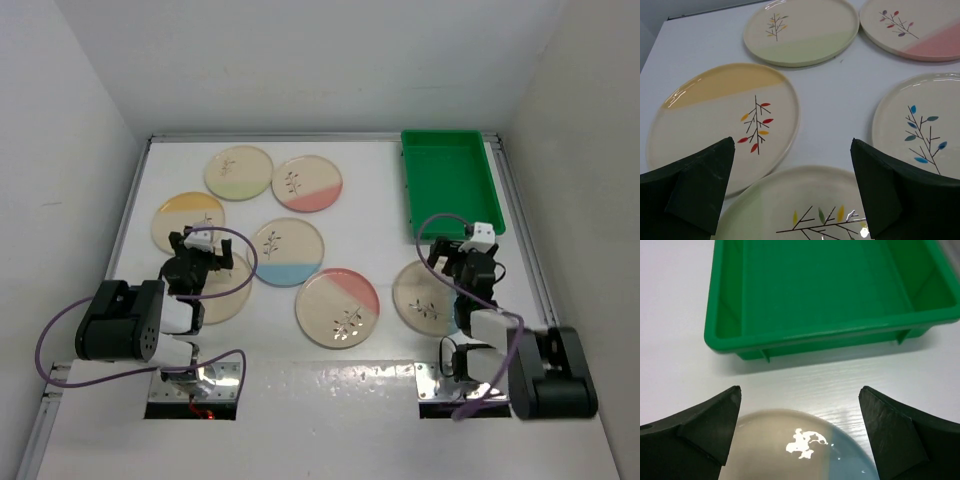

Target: Place the plates into the plastic bin on the countertop

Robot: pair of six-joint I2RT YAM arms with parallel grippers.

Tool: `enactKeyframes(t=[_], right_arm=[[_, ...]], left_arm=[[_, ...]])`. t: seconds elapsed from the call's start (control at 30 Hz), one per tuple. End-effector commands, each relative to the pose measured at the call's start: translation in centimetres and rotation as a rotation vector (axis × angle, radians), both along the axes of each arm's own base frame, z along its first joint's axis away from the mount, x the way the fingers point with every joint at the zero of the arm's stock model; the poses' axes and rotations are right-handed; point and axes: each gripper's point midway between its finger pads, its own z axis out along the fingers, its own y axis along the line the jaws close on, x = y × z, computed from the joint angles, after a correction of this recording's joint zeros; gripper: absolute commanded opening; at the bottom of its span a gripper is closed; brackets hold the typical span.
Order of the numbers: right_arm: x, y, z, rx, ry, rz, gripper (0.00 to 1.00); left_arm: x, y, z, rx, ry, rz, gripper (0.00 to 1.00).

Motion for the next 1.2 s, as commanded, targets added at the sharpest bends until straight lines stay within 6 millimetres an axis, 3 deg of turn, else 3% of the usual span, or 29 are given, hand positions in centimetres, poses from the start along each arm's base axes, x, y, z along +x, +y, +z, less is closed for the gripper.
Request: enactKeyframes(t=[0.0,0.03,0.07,0.1,0.13,0.17,0.2,0.23,0.27,0.3,0.33,0.37,0.4,0.43,0.47,0.5,0.53,0.57,0.6,0.63,0.67,0.7,0.77,0.8,0.83,0.93,1.07,1.17], right_arm=[[-0.1,0.3,0.9,-0.027,0.097,0.0,1.0],[2.0,0.3,5.8,-0.077,0.002,0.019,1.0],[0.9,0.1,5.2,-0.135,0.09,0.038,1.0],[1.8,-0.3,8.7,-0.194,0.032,0.031,1.0],[2.0,-0.3,10.7,-0.223,0.026,0.032,1.0],[1.7,-1.0,12.2,-0.26,0.015,0.008,1.0],[2.2,-1.5,15.1,-0.354,-0.019,0.017,1.0],[2.0,-1.8,15.7,-0.389,-0.007,0.019,1.0],[2.6,-2.0,19.2,-0.419,-0.057,0.009,1.0],[2.5,-2.4,19.4,-0.498,-0.018,0.03,1.0],[2.4,-2.5,19.6,-0.502,0.004,0.026,1.0],[3.0,-2.7,22.6,-0.435,-0.049,-0.033,1.0],[2.9,-3.5,22.4,-0.384,-0.021,-0.096,1.0],[3.3,-3.0,22.3,-0.184,-0.052,-0.157,1.0],[3.7,-2.4,23.6,-0.146,-0.068,-0.12,0.95],[3.9,-0.1,22.2,-0.104,-0.018,0.032,0.63],[4.1,2.0,21.5,-0.112,0.007,0.172,0.46],[3.9,2.4,20.7,-0.086,0.046,0.179,0.37],[4.2,2.6,19.9,-0.06,0.085,0.172,0.4],[3.7,3.2,18.7,0.007,0.14,0.162,0.52],[3.0,3.4,17.8,0.015,0.191,0.168,0.66],[2.6,4.6,16.9,0.038,0.229,0.216,0.78],[1.8,5.6,15.9,0.05,0.257,0.25,0.84],[0.7,6.4,14.0,0.059,0.291,0.285,0.86],[0.7,7.3,14.5,0.061,0.249,0.322,0.88],[-0.6,8.7,12.9,0.079,0.255,0.37,0.88],[-1.9,9.7,11.1,0.108,0.3,0.382,0.88],[-2.8,10.1,9.8,0.106,0.328,0.392,0.88]], left_arm=[[0.8,0.1,2.0,-0.015,-0.073,-0.006,1.0],[0.8,0.1,2.0,-0.015,-0.073,-0.006,1.0],[1.0,-0.2,2.8,-0.015,-0.087,-0.023,1.0],[1.5,-0.2,3.2,-0.004,-0.061,-0.023,1.0],[2.2,-0.5,3.9,0.003,-0.018,-0.05,1.0],[4.4,-1.3,6.5,0.053,0.059,-0.105,1.0],[5.4,-2.8,9.1,0.188,0.044,-0.201,1.0],[6.1,-4.7,10.9,0.234,0.051,-0.304,1.0],[8.1,-6.0,17.4,0.289,-0.041,-0.343,1.0],[8.0,-7.1,16.5,0.308,0.075,-0.395,1.0],[9.1,-10.2,14.9,0.322,0.159,-0.471,1.0],[9.4,-12.2,14.8,0.323,0.216,-0.522,1.0],[9.0,-13.9,16.3,0.323,0.313,-0.575,1.0],[7.9,-17.4,15.3,0.354,0.376,-0.692,1.0],[7.4,-19.6,12.1,0.345,0.496,-0.777,1.0],[5.8,-21.1,11.7,0.347,0.572,-0.834,0.99],[3.6,-24.0,10.5,0.36,0.608,-0.924,0.96],[2.3,-25.6,10.0,0.356,0.626,-0.986,0.9],[0.7,-26.5,7.9,0.369,0.678,-1.022,0.74],[-1.3,-28.5,6.8,0.394,0.699,-1.084,0.61],[-2.3,-29.2,5.6,0.405,0.733,-1.1,0.5],[-3.1,-29.8,3.3,0.419,0.794,-1.112,0.46],[-4.5,-31.5,0.8,0.464,0.844,-1.137,0.47],[-4.6,-32.1,0.0,0.48,0.856,-1.142,0.53],[-4.0,-33.1,-1.2,0.494,0.857,-1.144,0.56],[-3.4,-34.4,-2.4,0.545,0.821,-1.18,0.63],[-2.3,-33.4,-5.1,0.604,0.849,-1.157,0.66],[-3.2,-32.6,-7.1,0.591,0.907,-1.184,0.62]])
